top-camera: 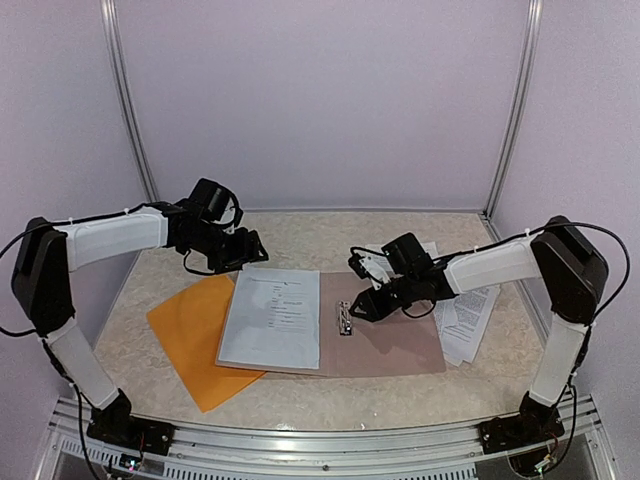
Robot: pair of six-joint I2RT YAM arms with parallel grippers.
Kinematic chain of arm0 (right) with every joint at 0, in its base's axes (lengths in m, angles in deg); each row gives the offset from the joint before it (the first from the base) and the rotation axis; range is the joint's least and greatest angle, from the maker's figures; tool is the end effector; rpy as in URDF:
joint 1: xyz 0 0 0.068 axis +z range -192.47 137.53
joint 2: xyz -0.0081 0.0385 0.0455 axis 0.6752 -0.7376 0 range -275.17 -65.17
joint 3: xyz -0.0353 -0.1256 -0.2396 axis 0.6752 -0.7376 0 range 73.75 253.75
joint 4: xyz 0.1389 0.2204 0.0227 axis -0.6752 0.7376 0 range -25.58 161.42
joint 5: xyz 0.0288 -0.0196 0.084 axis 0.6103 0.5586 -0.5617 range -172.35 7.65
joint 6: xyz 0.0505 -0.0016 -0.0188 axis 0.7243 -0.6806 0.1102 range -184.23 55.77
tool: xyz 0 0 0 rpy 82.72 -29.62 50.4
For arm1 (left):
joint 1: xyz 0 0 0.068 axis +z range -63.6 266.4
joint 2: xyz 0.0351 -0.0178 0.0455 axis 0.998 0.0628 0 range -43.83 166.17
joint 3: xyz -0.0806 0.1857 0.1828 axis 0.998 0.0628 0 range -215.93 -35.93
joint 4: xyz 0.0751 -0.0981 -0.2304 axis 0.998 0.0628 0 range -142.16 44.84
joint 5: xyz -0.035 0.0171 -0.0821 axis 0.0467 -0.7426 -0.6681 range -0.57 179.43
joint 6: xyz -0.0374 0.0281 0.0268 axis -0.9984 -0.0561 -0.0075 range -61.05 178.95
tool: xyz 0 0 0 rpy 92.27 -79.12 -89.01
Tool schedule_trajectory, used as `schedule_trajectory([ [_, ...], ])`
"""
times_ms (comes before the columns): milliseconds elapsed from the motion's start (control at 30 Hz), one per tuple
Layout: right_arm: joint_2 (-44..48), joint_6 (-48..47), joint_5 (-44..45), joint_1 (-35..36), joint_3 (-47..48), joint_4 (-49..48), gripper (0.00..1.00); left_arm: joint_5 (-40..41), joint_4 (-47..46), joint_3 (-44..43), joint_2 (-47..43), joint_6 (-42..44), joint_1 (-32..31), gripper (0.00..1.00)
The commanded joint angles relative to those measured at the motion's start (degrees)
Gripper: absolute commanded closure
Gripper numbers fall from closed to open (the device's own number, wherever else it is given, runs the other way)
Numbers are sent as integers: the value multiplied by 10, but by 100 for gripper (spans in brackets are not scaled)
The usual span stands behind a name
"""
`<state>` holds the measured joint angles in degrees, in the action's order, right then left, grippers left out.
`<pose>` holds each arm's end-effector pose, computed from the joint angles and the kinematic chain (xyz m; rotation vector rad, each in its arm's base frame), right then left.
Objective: Put the files into the folder
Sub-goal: Move the folder with some files to the center of the board, then open the spring clip on the folder.
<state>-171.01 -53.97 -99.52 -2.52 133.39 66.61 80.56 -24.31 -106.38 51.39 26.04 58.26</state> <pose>0.2821 0.2499 0.1514 -0.7808 2.3851 0.7462 0.3130 -0.1735 0.2415 -0.0398 2.5880 -0.6174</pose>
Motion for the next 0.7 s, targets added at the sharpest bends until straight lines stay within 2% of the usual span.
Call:
schedule_trajectory([
  [0,52,66,-4,11,-53,-51,66,-89,-47,-61,77,-4,-23,31],
  [100,77,121,-11,12,-99,-100,68,-106,-46,-130,146,-4,-45,42],
  [367,90,187,5,41,-158,-178,71,-121,2,-279,292,3,-92,55],
  [667,107,191,25,45,-183,-174,72,-154,47,-373,383,7,-126,62],
])
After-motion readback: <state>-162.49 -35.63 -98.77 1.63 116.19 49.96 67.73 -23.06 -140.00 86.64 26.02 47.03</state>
